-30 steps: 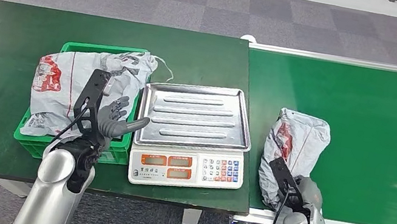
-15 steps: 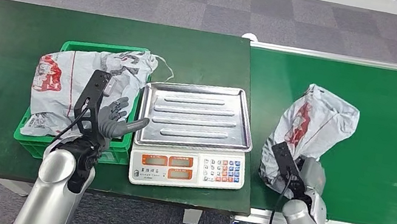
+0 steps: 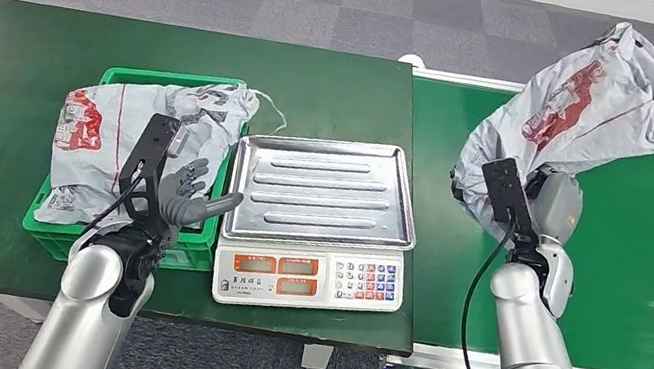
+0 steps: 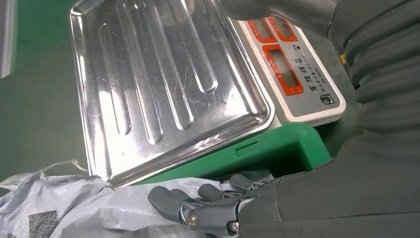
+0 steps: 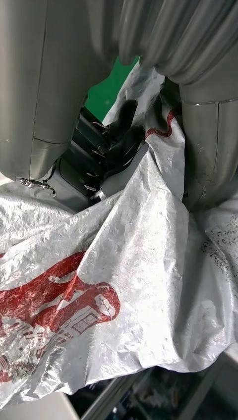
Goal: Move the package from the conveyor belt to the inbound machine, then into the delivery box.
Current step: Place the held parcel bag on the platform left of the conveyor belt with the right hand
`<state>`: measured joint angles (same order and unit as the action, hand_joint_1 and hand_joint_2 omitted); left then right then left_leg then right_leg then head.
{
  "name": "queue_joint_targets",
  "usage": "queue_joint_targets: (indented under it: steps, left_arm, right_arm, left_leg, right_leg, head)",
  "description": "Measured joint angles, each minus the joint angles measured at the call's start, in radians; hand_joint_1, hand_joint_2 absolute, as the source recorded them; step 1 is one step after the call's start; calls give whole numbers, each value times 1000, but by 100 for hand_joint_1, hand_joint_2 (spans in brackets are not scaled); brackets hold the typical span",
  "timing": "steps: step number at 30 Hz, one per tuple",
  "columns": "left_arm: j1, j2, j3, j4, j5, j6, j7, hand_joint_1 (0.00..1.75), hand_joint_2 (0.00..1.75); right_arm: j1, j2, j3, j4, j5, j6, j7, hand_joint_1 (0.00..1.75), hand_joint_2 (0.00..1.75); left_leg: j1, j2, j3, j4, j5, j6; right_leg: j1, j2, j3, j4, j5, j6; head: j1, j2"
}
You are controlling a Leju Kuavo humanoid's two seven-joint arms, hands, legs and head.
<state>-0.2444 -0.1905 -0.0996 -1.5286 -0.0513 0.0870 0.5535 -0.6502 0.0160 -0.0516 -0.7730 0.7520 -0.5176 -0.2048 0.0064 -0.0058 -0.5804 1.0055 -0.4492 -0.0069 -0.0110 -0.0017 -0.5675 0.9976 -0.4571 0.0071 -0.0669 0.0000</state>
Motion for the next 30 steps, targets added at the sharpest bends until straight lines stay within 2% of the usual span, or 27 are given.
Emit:
queue_joint_targets:
  steps: [7,14,17,24,30]
  left_arm:
    - [-2,4,0,1,11,-1,0,0,175]
    - [-23,4,0,21,18,-6,0,0,175]
    - [-29,4,0,30,18,-6,0,0,175]
    - [-43,4,0,49,18,-5,0,0,175]
    - [-46,4,1,60,18,-4,0,0,175]
  right_arm:
    - [-3,17,54,-42,-5,48,-33,175,175]
    - [-4,134,220,-42,-1,98,-18,175,175]
    - [-6,168,274,-39,-17,103,-16,175,175]
    - [-8,215,352,-20,-73,129,-23,175,175]
    - [-8,229,382,-7,-81,129,-24,175,175]
  left_leg:
    - [0,0,0,0,0,0]
    - [0,1,-1,0,1,-2]
    - [1,1,-1,0,2,-2]
    - [0,1,-2,0,2,-2]
    - [0,0,-3,0,2,-2]
  right_leg:
    - [0,1,0,0,0,0]
    - [1,2,-4,3,0,-1]
    - [1,1,-4,3,0,-1]
    - [0,2,-5,3,0,-1]
    - [0,1,-5,3,0,-1]
  head:
    - [0,0]
    - [0,0]
    - [0,0]
    - [0,0]
    - [0,0]
